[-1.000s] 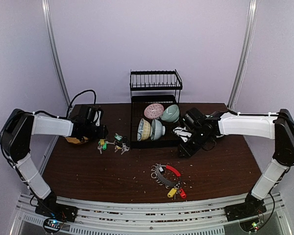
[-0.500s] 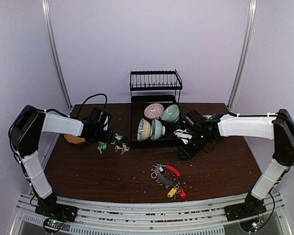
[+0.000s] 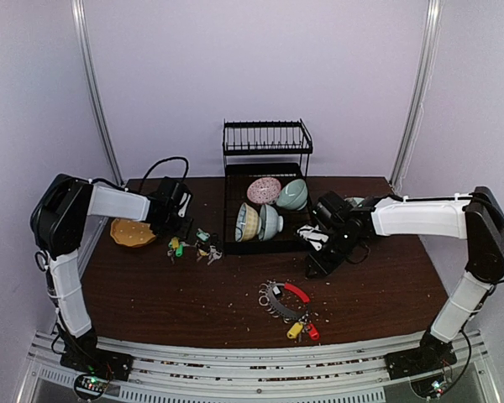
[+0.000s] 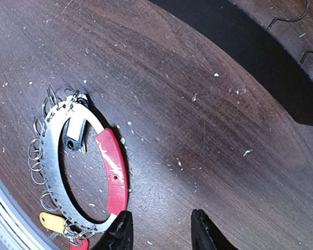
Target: Put the keys on the keyring
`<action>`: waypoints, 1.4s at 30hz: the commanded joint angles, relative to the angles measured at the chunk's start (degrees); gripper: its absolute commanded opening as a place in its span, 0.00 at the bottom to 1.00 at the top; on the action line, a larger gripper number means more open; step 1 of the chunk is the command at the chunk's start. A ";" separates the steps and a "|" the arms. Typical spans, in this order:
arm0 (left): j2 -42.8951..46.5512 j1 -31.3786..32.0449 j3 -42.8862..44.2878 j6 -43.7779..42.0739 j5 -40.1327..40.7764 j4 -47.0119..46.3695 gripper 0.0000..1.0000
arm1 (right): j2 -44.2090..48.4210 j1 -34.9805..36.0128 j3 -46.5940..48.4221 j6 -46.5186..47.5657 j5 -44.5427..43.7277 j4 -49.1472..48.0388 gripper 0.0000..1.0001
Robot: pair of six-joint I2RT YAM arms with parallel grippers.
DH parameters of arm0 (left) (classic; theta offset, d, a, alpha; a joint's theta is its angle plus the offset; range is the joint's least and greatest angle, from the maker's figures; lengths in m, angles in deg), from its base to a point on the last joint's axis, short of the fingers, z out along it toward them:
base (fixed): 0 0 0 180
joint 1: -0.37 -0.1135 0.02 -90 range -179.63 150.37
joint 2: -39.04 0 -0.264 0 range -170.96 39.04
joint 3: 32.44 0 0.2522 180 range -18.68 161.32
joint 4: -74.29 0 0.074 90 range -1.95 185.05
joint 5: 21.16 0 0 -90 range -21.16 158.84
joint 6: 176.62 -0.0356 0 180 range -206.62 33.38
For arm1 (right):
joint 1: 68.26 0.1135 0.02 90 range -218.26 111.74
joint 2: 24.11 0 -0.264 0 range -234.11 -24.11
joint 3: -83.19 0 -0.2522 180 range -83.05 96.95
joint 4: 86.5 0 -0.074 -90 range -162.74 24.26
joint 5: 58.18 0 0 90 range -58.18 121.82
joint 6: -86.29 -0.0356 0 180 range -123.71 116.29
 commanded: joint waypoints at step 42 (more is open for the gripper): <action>4.76 -4.65 -2.50 -3.93 -14.66 7.28 0.00 | 0.47 0.37 -0.08 -0.32 3.25 1.17 0.40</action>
